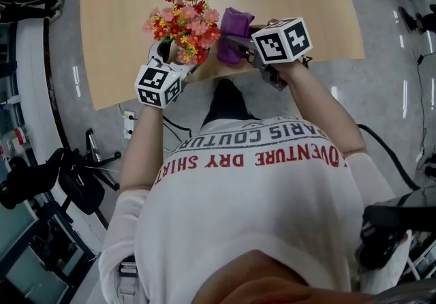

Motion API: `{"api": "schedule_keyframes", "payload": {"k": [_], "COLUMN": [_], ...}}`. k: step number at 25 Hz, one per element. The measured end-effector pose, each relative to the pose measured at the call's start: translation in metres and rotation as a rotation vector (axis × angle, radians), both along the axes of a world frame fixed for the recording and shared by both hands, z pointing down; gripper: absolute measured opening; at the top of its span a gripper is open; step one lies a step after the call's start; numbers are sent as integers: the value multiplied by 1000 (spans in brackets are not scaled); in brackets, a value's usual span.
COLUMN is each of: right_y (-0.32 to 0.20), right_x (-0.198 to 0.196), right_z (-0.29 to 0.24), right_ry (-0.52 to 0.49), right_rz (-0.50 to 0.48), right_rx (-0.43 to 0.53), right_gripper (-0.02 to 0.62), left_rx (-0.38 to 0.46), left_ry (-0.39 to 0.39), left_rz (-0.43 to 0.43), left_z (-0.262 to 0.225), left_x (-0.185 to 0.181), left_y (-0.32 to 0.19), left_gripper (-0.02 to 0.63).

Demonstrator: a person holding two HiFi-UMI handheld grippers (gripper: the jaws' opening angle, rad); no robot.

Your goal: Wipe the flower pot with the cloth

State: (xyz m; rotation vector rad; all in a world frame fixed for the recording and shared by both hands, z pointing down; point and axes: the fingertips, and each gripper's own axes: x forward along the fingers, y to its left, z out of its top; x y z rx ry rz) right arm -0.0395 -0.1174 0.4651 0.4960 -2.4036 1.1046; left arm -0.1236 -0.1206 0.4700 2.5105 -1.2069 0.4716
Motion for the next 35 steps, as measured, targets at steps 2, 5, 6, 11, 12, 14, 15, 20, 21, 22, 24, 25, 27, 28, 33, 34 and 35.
{"api": "schedule_keyframes", "payload": {"k": [2,5,6,11,12,14,15,20,21,22,24,25,27,28,33,34,35], "right_y": [2,4,3,1,2,3,4,-7,-10,-13,-14,-13,-15,-17,-23,-23,-22], "right_x": [-1,-5,-7,-10,-9,-8,-7,-3,-3,-3,-3,-2,-2,-2,-6,-5,-3], "right_z": [-1,1,1,9,12,18,21,44,47,49,50,50,51,51,37,33,31], "right_ry": [0,-2,0,11,15,37,53,163,173,179,183,184,184,182,142,135,129], "right_rz": [-11,-19,-20,-41,-45,-49,-49,-55,-58,-61,-69,-72,-76,-75,-38,-28,-20], "right_rx": [0,-1,0,-17,-20,-18,-14,5,1,-3,-10,-12,-14,-15,-26,-26,-22], "right_gripper": [63,63,63,64,63,63,63,63,63,63,63,63,63,63,63,63,63], "left_rx": [-4,-2,0,3,4,9,11,9,9,9,9,9,9,9,15,21,28], "left_ry": [-3,-4,-3,-2,-1,0,0,1,2,4,7,7,6,6,7,7,5], "left_rz": [20,36,38,42,43,46,49,73,77,80,84,86,93,96,46,27,6], "left_z": [-1,-1,-1,-1,-1,-1,-1,-3,-3,-4,-5,-5,-5,-4,-12,-14,-15], "left_x": [3,5,5,5,5,5,6,6,6,6,7,7,7,7,0,-2,-2], "left_y": [2,4,4,5,6,10,13,9,6,5,5,5,3,2,-4,-5,-3], "left_gripper": [446,446,446,446,446,446,446,446,446,446,446,446,446,446,446,448,451]}}
